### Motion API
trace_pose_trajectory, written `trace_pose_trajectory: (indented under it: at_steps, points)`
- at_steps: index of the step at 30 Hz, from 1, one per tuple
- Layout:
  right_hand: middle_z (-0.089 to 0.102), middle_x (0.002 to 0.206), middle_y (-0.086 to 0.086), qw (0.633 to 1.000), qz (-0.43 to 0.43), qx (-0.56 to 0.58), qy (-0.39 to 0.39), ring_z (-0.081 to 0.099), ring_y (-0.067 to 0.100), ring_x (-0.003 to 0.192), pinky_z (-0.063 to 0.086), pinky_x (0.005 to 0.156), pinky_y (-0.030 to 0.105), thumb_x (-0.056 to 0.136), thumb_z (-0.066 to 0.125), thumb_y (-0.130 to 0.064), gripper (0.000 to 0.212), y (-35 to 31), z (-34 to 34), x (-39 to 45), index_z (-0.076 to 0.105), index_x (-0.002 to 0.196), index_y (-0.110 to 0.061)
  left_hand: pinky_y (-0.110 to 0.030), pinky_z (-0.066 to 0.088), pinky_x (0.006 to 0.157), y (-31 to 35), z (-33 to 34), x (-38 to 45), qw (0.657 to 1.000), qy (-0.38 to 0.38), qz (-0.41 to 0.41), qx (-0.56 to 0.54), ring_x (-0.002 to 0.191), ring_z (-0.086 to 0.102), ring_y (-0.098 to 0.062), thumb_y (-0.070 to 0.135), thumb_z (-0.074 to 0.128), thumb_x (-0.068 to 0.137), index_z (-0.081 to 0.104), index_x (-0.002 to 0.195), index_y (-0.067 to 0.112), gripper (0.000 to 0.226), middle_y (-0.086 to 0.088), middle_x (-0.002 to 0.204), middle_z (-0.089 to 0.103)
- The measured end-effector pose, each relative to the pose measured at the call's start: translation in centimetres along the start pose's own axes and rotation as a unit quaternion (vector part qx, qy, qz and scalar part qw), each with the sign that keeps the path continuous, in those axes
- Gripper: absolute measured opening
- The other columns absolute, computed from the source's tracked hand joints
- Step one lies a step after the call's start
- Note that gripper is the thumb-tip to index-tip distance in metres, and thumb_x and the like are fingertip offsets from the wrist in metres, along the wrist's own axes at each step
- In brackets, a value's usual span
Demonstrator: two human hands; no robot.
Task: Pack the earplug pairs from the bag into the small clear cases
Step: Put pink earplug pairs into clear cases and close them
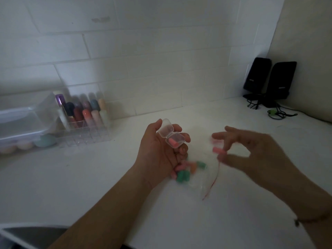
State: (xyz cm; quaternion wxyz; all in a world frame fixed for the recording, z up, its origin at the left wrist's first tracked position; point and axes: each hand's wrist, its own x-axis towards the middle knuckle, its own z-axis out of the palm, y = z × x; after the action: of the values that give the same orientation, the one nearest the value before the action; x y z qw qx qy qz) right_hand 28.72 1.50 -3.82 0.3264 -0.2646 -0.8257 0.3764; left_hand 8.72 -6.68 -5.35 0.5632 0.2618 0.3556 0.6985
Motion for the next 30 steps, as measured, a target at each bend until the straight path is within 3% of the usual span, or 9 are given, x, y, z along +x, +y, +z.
trace_pose_trajectory:
  at_steps: [2, 5, 7, 9, 12, 15, 18, 30]
  points:
    - [0.077, 0.092, -0.001, 0.984, -0.007, 0.172, 0.033, 0.071, 0.014, 0.099, 0.054, 0.090, 0.028, 0.059, 0.080, -0.026, 0.022, -0.6, -0.3, 0.0, 0.065, 0.073, -0.020, -0.029, 0.027, 0.056, -0.1, 0.2, -0.2, 1.000, -0.017, -0.005, 0.009, 0.053, 0.050, -0.023, 0.045, 0.051, 0.076, 0.055, 0.087, 0.011, 0.036, -0.013, 0.076, 0.060]
    - [0.075, 0.080, 0.010, 0.970, -0.043, 0.231, 0.062, 0.072, 0.027, 0.073, 0.059, 0.076, 0.034, 0.066, 0.075, -0.028, 0.018, -1.2, 0.6, -0.2, 0.071, 0.081, -0.021, -0.028, 0.044, 0.054, -0.3, 0.5, -0.4, 0.998, -0.059, -0.022, 0.019, 0.056, 0.054, -0.024, 0.045, 0.048, 0.084, 0.056, 0.094, 0.008, 0.040, -0.018, 0.084, 0.060]
    - [0.073, 0.079, 0.003, 0.979, -0.066, 0.173, 0.083, 0.069, 0.020, 0.070, 0.057, 0.072, 0.034, 0.074, 0.074, -0.033, 0.017, -1.4, 1.5, -0.3, 0.074, 0.092, -0.033, -0.029, 0.046, 0.053, -0.5, 0.7, -0.7, 0.995, -0.084, -0.034, 0.029, 0.058, 0.055, -0.024, 0.045, 0.045, 0.088, 0.056, 0.099, 0.007, 0.042, -0.019, 0.086, 0.060]
    - [0.070, 0.081, -0.011, 0.987, -0.117, 0.034, 0.103, 0.066, 0.011, 0.075, 0.053, 0.073, 0.027, 0.084, 0.070, -0.038, 0.018, -1.3, 2.2, -0.6, 0.070, 0.102, -0.044, -0.029, 0.046, 0.057, -0.6, 1.0, -1.0, 0.992, -0.109, -0.044, 0.044, 0.061, 0.056, -0.023, 0.046, 0.046, 0.089, 0.054, 0.109, 0.006, 0.045, -0.019, 0.090, 0.059]
    - [0.061, 0.079, -0.019, 0.970, -0.172, -0.135, 0.106, 0.061, 0.009, 0.080, 0.050, 0.072, 0.031, 0.087, 0.064, -0.037, 0.024, -1.2, 3.1, -0.9, 0.064, 0.111, -0.040, -0.028, 0.045, 0.061, -0.7, 1.3, -1.2, 0.986, -0.139, -0.056, 0.075, 0.064, 0.054, -0.021, 0.047, 0.043, 0.089, 0.047, 0.125, 0.004, 0.056, -0.023, 0.102, 0.055]
    - [0.060, 0.076, -0.018, 0.964, -0.185, -0.152, 0.117, 0.058, 0.008, 0.075, 0.049, 0.065, 0.032, 0.086, 0.066, -0.033, 0.011, -0.9, 3.3, -0.9, 0.066, 0.095, -0.028, -0.027, 0.044, 0.060, -0.8, 1.7, -1.3, 0.980, -0.157, -0.063, 0.103, 0.064, 0.050, -0.020, 0.046, 0.041, 0.088, 0.047, 0.121, 0.005, 0.053, -0.024, 0.109, 0.053]
    - [0.060, 0.074, -0.015, 0.960, -0.199, -0.167, 0.101, 0.056, 0.010, 0.074, 0.046, 0.065, 0.030, 0.086, 0.061, -0.040, 0.017, -0.7, 3.3, -0.7, 0.068, 0.082, -0.024, -0.026, 0.042, 0.061, -1.0, 1.9, -1.3, 0.978, -0.164, -0.076, 0.108, 0.065, 0.052, -0.018, 0.046, 0.041, 0.088, 0.050, 0.119, 0.006, 0.052, -0.012, 0.096, 0.062]
    - [0.063, 0.085, -0.012, 0.944, -0.247, -0.193, 0.099, 0.057, 0.015, 0.084, 0.047, 0.074, 0.033, 0.085, 0.066, -0.022, 0.006, -0.4, 3.1, -0.6, 0.071, 0.087, -0.023, -0.027, 0.041, 0.059, -1.0, 1.5, -1.1, 0.981, -0.159, -0.087, 0.069, 0.064, 0.054, -0.019, 0.045, 0.043, 0.088, 0.051, 0.122, 0.004, 0.053, -0.016, 0.091, 0.050]
